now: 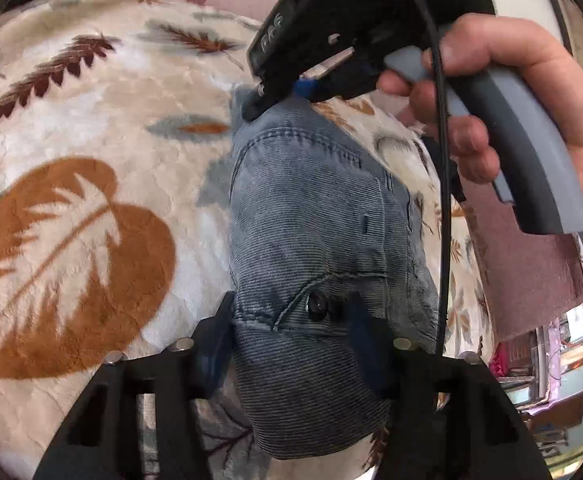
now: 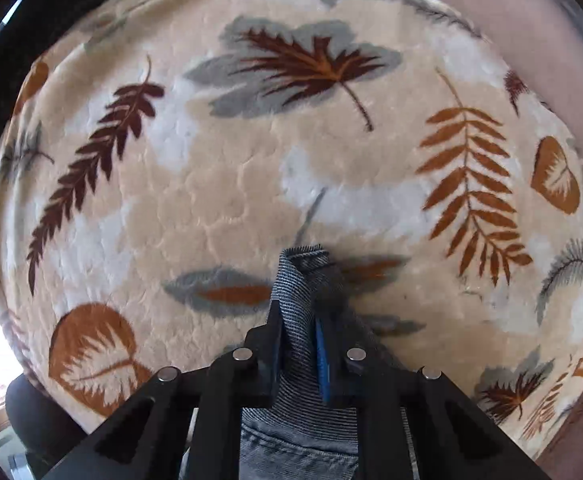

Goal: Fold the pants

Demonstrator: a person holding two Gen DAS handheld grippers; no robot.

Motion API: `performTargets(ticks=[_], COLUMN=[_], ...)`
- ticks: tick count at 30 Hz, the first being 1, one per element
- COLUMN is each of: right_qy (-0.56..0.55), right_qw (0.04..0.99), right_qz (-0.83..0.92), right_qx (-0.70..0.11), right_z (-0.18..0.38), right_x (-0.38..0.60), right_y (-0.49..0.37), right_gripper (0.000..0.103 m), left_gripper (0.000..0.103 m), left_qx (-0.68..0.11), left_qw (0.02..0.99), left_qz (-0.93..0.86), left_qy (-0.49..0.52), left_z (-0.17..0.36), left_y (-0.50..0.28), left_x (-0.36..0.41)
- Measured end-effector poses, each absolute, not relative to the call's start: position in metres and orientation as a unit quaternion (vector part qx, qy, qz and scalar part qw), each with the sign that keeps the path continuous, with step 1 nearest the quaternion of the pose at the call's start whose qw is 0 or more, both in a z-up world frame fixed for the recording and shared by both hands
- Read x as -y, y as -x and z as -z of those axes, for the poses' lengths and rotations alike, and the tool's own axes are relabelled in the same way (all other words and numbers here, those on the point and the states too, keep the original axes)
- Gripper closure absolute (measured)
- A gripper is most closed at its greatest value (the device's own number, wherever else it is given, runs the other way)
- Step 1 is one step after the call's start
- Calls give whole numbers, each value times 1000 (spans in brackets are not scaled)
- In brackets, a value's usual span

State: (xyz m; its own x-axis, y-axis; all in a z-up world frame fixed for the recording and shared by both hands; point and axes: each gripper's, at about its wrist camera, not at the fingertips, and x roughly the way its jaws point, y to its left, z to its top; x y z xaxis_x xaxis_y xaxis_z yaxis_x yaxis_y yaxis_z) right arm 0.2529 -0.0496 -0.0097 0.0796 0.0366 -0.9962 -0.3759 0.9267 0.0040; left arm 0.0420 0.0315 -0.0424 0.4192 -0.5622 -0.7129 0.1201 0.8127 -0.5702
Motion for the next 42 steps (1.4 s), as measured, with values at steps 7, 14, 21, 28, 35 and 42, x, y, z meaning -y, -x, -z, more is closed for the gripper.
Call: performTargets(ticks=[7,14,21,28,35,42], right_qy=[-67,-89,-188,-334,-376,-383], right_qw=[771,837,813,738,709,706], right_qz=[-94,-37,-93,-174,-226,-240], right_qx=[-627,-539,-543,-560,-553,-546], right_z=[10,-40,-32,31,63,70], right_x=[115,192,292,355,343,341], right_y=[-247,-211,-132,-86,-88,-87], right_gripper=[69,51,38,37,34,33], left_gripper=[49,46,25,25,25,26], left_qx=[-483,-466,-425,-479,-532,-540], left_qw=[834,840,852,805,758,746], left_qz=[195,190,183,204,240,248], left_qy=[181,204,244,285,292,300], left_z=[36,27,0,16,37,44], left_y=[-30,-10,-13,-52,-78,-86], left_x=[-16,-27,-53,-55,-35,-28])
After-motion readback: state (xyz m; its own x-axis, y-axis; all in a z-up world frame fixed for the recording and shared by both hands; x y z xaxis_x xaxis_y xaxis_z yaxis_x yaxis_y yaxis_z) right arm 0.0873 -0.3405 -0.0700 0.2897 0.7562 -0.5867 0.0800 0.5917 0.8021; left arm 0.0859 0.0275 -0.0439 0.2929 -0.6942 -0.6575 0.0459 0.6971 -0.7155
